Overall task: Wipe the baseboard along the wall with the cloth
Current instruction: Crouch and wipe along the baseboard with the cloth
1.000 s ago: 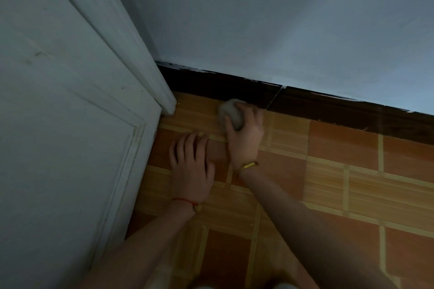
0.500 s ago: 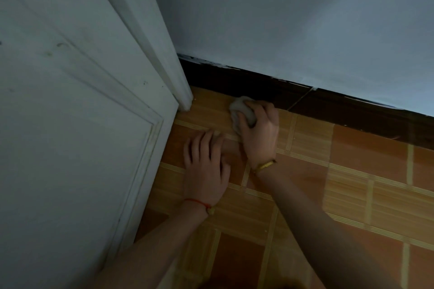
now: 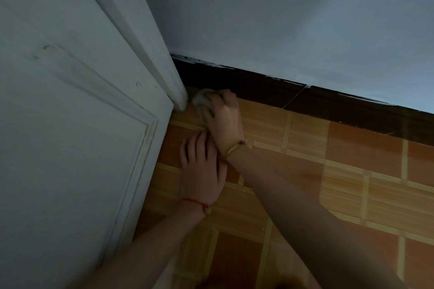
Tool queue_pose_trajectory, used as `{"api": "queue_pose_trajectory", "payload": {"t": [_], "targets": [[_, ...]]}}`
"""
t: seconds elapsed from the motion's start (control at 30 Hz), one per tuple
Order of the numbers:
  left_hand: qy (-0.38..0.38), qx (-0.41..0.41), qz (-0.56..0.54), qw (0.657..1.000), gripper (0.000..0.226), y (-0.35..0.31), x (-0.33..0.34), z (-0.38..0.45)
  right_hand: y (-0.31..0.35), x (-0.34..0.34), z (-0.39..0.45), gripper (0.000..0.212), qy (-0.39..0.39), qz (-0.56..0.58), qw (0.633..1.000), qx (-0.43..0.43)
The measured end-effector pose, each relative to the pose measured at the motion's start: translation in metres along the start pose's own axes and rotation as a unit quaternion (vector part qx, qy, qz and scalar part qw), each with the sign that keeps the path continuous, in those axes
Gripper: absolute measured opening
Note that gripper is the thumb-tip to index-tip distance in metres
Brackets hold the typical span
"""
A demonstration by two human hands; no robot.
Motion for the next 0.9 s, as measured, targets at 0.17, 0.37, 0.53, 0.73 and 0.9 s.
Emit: {"api": "queue_pose_trajectory", "payload": {"t": [0.17, 0.37, 0.53, 0.73, 0.9], "targets": [[-0.012, 0.005, -0.02, 1.0, 0.052, -0.003, -0.004, 0.001, -0.052, -0.054, -0.035, 0.026, -0.052, -0.024, 0.997, 0.058], [-0.009, 0.001, -0.025, 1.0, 0.054, -0.004, -0.006, 0.0, -0.094, -0.096, -0.068, 0.026, -0.123, -0.035, 0.981, 0.146], [-0.009, 0.003, -0.015, 1.0, 0.054, -0.004, -0.004, 0.0, -0.065, -0.07, -0.05, 0.026, -0.089, -0.014, 0.986, 0.142], [-0.016, 0.003, -0.013, 1.0, 0.052, -0.004, -0.003, 0.0, -0.058, -0.063, -0.039, 0.027, -0.044, -0.002, 0.995, 0.085], [-0.005, 0.001, -0.021, 1.0, 0.053, -0.005, -0.003, -0.001, -0.107, -0.106, -0.073, 0.025, -0.111, -0.028, 0.984, 0.136]]}}
Point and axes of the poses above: each hand's wrist, its own z-axis towards the middle knuckle, its own x-axis out of the palm, y = z × x, the point moved 3 cm from there along z, towards the middle knuckle, and after that the axes turned 6 degrees about y, right-handed, at the moved point
